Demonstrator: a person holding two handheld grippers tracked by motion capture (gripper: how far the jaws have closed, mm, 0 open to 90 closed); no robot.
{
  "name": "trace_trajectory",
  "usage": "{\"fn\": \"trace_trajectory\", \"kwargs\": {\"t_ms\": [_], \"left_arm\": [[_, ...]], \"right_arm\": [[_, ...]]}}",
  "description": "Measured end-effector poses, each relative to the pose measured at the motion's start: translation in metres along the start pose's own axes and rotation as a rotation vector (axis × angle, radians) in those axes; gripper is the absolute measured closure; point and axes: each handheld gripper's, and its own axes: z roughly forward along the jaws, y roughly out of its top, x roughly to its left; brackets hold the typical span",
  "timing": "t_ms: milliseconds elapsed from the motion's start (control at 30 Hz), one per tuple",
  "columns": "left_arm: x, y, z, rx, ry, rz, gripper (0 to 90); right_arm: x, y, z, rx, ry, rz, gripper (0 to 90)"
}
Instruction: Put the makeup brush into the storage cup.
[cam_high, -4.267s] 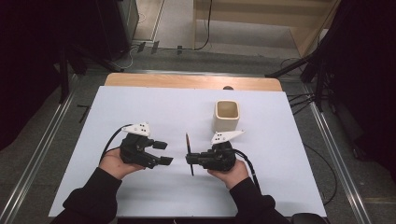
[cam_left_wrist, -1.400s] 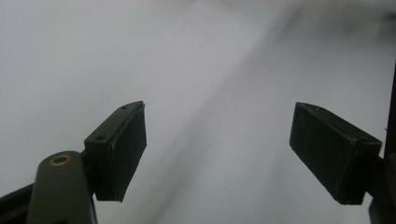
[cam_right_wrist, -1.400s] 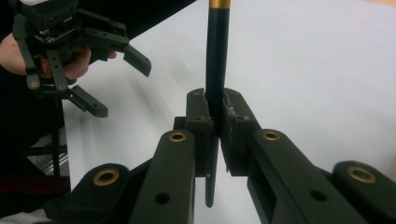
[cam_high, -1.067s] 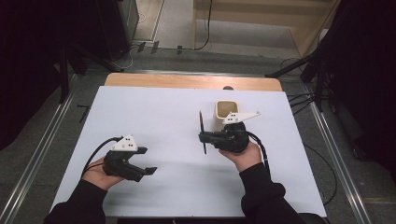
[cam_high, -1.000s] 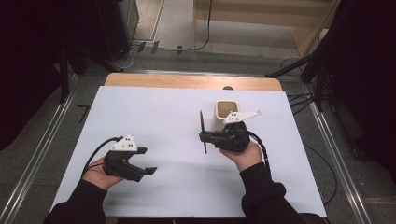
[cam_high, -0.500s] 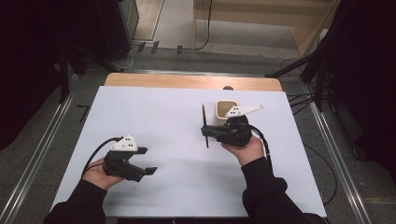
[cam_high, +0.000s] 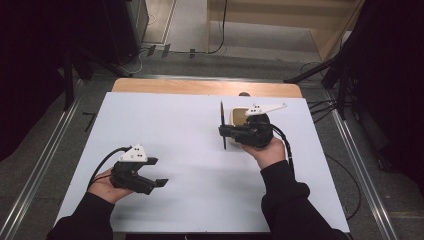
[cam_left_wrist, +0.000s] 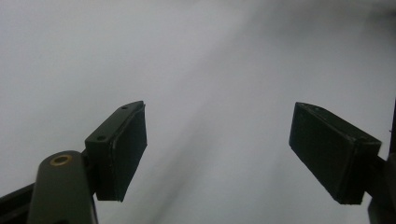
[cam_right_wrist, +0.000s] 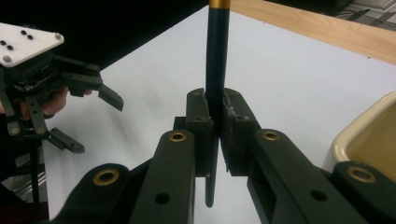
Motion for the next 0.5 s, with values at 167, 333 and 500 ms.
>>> {"fn": "trace_trajectory", "kwargs": {"t_ms": [167,333,500], "left_arm": [[0.000,0.000,0.000,-0.001,0.000,0.000,19.9],[0.000,0.000,0.000,-0.001,-0.001,-0.002,19.9],[0.001,0.000,0.000,0.003,0.000,-0.008,19.9]], "right_arm": [[-0.004,0.005,-0.003,-0.009,-0.015,0.004,83.8],[-0.011,0.010,-0.006,-0.018,-0.034,0.012,83.8],[-0.016,0.018,-0.012,-0.030,-0.058,0.015,83.8]]}}
